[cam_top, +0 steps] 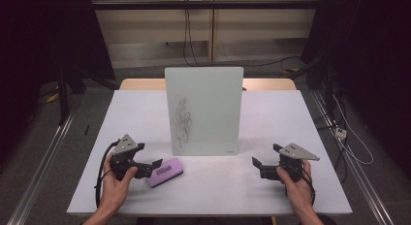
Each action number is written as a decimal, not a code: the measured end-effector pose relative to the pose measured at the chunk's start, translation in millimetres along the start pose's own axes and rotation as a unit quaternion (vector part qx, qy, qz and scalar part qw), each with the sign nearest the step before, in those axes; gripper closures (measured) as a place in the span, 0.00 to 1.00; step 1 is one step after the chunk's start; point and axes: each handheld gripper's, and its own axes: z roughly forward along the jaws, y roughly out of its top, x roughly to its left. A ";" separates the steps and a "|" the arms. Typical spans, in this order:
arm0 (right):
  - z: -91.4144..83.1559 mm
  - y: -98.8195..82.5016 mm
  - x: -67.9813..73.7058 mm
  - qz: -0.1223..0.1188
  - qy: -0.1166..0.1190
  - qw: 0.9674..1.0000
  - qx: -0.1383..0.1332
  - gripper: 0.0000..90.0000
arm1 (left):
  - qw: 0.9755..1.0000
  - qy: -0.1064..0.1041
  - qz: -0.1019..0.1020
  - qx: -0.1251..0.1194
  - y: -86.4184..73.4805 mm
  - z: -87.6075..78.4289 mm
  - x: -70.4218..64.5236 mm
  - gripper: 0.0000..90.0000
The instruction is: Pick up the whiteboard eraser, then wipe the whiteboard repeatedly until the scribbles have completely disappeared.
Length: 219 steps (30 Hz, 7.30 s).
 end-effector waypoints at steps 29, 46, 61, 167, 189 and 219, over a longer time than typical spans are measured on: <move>3.4 0.8 4.0 -0.007 0.002 1.000 0.006 0.05 | 0.982 -0.053 0.108 0.143 13.3 23.8 -24.9 0.16; 5.2 1.0 6.6 -0.014 0.010 1.000 0.011 0.05 | 0.968 -0.082 0.141 0.190 18.5 32.0 -36.1 0.40; 7.2 1.5 8.8 -0.016 0.005 1.000 0.012 0.05 | 0.966 -0.083 0.144 0.198 17.1 35.8 -35.2 0.44; 7.3 2.4 7.0 -0.012 0.021 1.000 0.004 0.05 | 0.985 -0.060 0.145 -0.071 129.3 -18.8 -20.9 0.46; 8.5 2.1 6.3 -0.009 0.024 1.000 0.005 0.05 | 0.982 -0.030 0.172 -0.074 165.9 0.2 -8.1 0.46; 10.6 2.2 7.8 -0.010 0.027 1.000 0.008 0.05 | 0.977 -0.014 0.203 -0.065 173.8 13.5 -6.4 0.46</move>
